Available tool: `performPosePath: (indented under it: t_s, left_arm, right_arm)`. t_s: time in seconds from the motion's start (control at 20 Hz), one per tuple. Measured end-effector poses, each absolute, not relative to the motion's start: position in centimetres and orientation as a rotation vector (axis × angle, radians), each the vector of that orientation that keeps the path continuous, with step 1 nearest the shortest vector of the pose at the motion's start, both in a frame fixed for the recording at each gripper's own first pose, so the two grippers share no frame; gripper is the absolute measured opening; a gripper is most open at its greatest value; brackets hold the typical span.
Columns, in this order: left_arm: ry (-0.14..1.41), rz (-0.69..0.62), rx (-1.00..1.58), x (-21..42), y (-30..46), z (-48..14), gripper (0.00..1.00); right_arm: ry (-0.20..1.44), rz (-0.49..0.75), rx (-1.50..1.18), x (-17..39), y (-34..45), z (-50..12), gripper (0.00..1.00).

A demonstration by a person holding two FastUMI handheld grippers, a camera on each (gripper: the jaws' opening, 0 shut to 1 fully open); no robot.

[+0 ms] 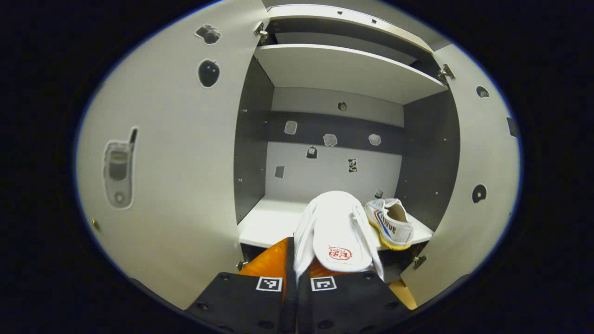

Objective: Grab one shoe with the right hand and put it into the shoe cabinet, grab the other shoe with the left hand and put it into the shoe cabinet; then close the right door with the right hand and the left door with the left hand.

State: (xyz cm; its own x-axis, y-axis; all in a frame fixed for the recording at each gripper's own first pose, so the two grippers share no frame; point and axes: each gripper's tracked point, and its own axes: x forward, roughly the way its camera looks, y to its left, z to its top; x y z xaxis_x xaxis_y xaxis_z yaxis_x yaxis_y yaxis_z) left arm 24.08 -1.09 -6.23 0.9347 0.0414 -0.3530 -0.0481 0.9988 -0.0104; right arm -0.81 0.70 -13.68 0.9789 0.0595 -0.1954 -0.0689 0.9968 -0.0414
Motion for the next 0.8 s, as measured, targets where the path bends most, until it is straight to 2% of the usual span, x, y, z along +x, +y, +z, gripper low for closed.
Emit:
performPosePath:
  t_s: [0.15, 0.2, 0.3, 0.5, 0.6, 0.7, 0.75, 0.8]
  left_arm:
    - [0.413, 0.024, -0.006, 29.2, -2.4, -7.3, 0.08]
    - [0.446, 0.021, -0.006, 30.5, -2.6, -8.3, 0.08]
    - [0.533, 0.020, -0.033, 32.7, -3.1, -10.8, 0.08]
    - [0.632, 0.092, 0.023, 36.8, -2.0, -14.5, 0.08]
    - [0.656, 0.116, 0.057, 38.0, -1.8, -15.3, 0.08]
    - [0.673, 0.122, 0.073, 38.6, -1.8, -15.8, 0.08]
    - [0.681, 0.131, 0.079, 38.8, -1.6, -16.1, 0.08]
    - [0.689, 0.139, 0.078, 38.9, -1.4, -16.5, 0.08]
  right_arm:
    - [0.192, 0.059, -0.044, -0.7, 0.7, -13.4, 0.94]
    - [0.188, 0.058, -0.041, -0.6, 0.7, -13.2, 0.91]
    - [0.178, 0.057, -0.038, -0.5, 0.7, -12.7, 0.94]
    - [0.156, 0.030, -0.047, 0.1, -0.3, -11.9, 0.94]
    - [0.155, 0.019, -0.045, 0.4, -0.8, -11.8, 0.91]
    - [0.160, 0.008, -0.049, 0.5, -1.3, -12.0, 0.91]
    - [0.164, 0.004, -0.049, 0.4, -1.4, -12.2, 0.94]
    - [0.167, 0.002, -0.049, 0.4, -1.5, -12.3, 0.91]
